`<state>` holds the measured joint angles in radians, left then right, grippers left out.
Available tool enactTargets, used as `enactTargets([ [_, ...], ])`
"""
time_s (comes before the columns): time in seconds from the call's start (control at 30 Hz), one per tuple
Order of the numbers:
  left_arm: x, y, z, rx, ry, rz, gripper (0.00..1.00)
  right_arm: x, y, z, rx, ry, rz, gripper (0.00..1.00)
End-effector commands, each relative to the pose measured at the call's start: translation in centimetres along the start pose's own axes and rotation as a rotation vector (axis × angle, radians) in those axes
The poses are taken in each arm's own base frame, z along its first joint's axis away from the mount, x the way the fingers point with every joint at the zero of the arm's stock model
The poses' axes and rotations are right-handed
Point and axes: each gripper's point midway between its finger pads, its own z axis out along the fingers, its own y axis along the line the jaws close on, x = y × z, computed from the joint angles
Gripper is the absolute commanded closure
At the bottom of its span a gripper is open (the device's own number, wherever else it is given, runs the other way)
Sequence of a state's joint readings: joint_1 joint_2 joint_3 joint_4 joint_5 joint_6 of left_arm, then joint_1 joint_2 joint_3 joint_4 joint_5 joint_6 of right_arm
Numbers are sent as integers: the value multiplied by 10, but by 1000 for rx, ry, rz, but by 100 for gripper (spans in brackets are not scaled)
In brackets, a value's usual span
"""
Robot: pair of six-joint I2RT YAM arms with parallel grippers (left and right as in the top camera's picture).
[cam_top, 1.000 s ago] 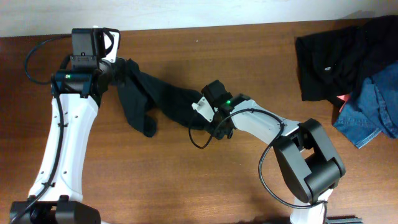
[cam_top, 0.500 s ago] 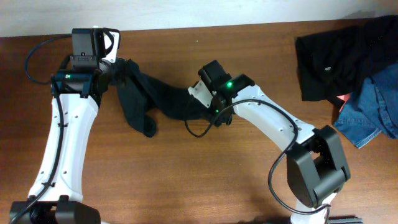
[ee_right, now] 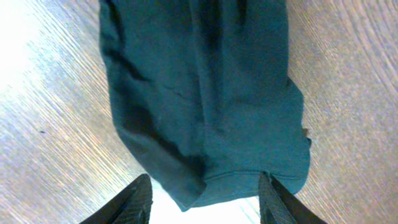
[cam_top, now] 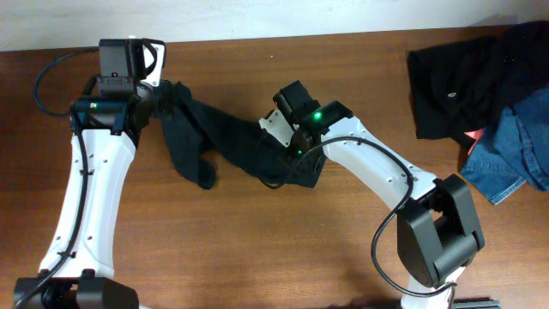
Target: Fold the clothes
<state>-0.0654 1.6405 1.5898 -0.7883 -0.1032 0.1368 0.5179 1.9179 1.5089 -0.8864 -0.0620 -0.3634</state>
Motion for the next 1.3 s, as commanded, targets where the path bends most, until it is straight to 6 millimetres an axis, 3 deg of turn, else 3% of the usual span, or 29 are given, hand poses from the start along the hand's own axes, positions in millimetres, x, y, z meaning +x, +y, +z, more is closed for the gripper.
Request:
enactTargets([
  [0.0,-8,1,-11,6,-29,-12,99,2,9,0,-49,-11,7,51],
  [0.27,-7,1,-10,6,-24,-12,99,28,17,30,-70,43,4,51],
  [0.83,-6,0,-10,7,-20,-11,99,38,22,49,-76,26,3,51],
  [0.97,-6,0,-10,7,-20,-11,99,36,21,49,-74,19,2,61],
  [1.27,-6,0,-10,7,-20,-11,99,46,25,55,-85,39,4,61],
])
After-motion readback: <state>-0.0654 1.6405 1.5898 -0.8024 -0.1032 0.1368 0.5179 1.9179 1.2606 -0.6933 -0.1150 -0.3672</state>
